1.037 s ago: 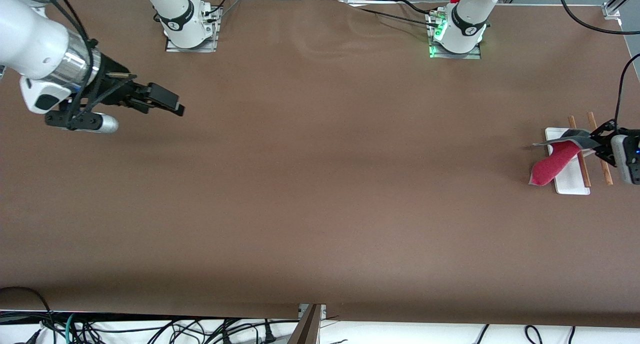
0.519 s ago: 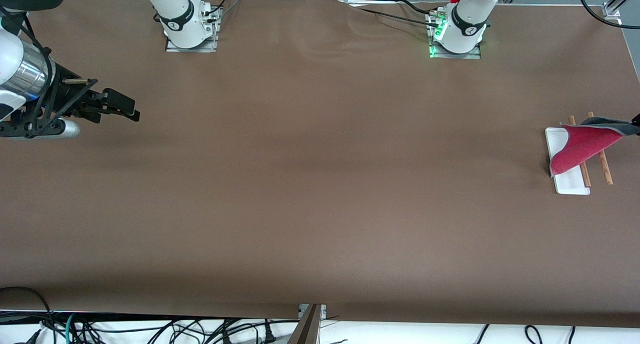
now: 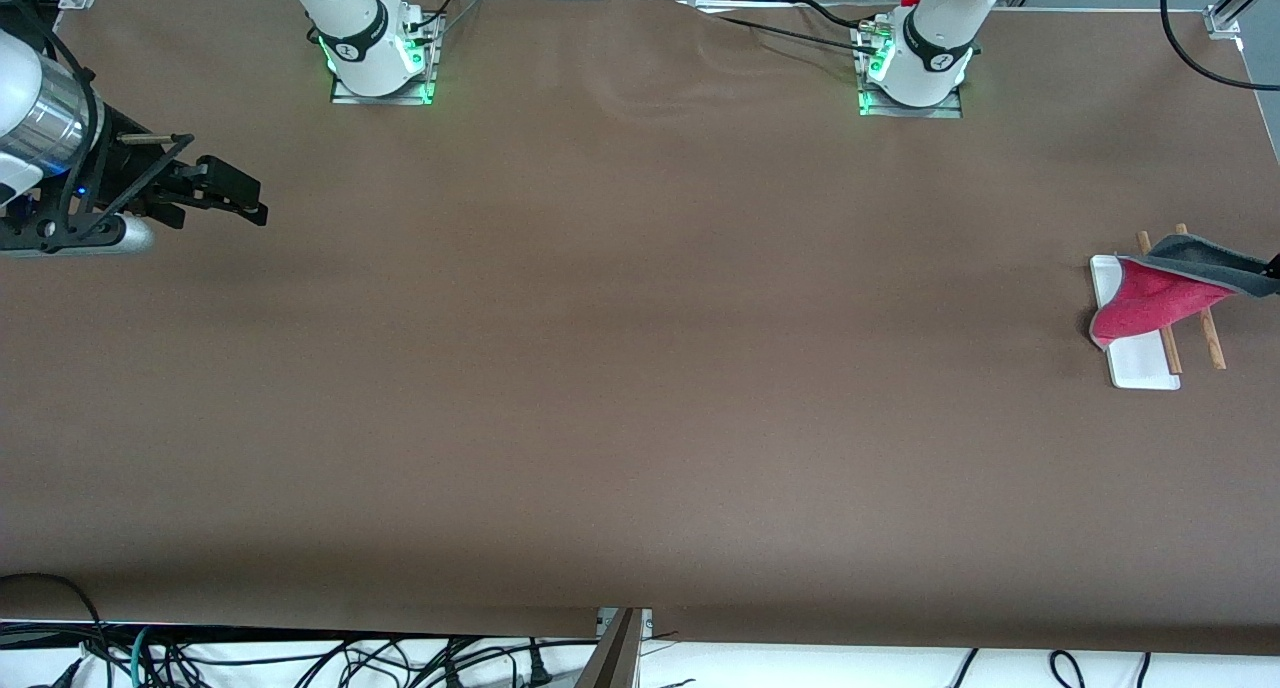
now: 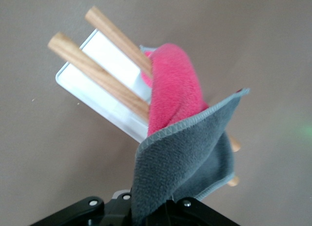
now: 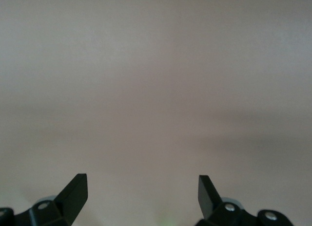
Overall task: Pass towel and hang on rack
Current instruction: 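Drape the towel over the wooden rods with the left gripper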
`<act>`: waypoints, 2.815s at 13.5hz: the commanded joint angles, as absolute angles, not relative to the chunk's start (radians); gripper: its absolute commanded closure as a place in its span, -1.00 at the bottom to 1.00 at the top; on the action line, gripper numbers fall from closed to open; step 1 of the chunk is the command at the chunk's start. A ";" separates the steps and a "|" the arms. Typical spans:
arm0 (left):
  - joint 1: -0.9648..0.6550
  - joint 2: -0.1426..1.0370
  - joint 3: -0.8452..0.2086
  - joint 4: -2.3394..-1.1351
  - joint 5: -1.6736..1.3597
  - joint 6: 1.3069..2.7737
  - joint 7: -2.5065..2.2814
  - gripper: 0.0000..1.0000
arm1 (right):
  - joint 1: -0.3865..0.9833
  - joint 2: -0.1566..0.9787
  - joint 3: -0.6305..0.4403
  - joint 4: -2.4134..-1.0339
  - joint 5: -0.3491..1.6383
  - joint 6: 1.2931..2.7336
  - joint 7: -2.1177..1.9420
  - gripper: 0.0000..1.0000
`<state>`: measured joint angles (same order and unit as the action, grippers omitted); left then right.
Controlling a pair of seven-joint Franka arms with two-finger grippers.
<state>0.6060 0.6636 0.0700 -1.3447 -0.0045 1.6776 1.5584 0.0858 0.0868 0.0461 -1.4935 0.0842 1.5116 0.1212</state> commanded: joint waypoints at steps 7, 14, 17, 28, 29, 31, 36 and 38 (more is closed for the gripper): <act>0.614 0.749 0.069 -1.261 -0.002 1.709 1.586 0.83 | 0.115 0.049 0.029 -1.531 -0.006 1.529 0.106 -0.99; 0.620 0.762 0.067 -1.264 -0.040 1.710 1.586 -1.00 | 0.112 0.064 0.026 -1.545 -0.014 1.545 0.088 -0.99; 0.641 0.801 0.067 -1.262 -0.054 1.721 1.588 -1.00 | 0.110 0.081 0.025 -1.522 -0.020 1.543 0.060 -0.99; 0.627 0.694 0.058 -1.085 -0.043 1.500 1.574 -1.00 | 0.112 0.087 0.028 -1.490 -0.014 1.574 0.083 -0.99; 0.614 0.660 0.054 -1.088 -0.041 1.499 1.562 -1.00 | 0.112 0.086 0.029 -1.489 -0.014 1.574 0.083 -0.99; 0.543 0.602 0.054 -1.094 -0.040 1.470 1.466 -1.00 | 0.112 0.086 0.029 -1.489 -0.014 1.574 0.078 -0.99; 0.356 0.525 0.052 -1.097 -0.051 1.365 1.099 -1.00 | 0.112 0.086 0.029 -1.491 -0.014 1.571 0.080 -0.99; 0.284 0.512 0.035 -1.098 -0.051 1.345 0.949 -1.00 | 0.112 0.086 0.029 -1.490 -0.014 1.572 0.083 -0.99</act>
<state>0.3387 0.5347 0.0353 -1.0925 -0.0378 1.3733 1.0687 0.1116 0.0857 0.0281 -1.5028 -0.0110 1.5749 0.0796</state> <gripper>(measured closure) 0.000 0.000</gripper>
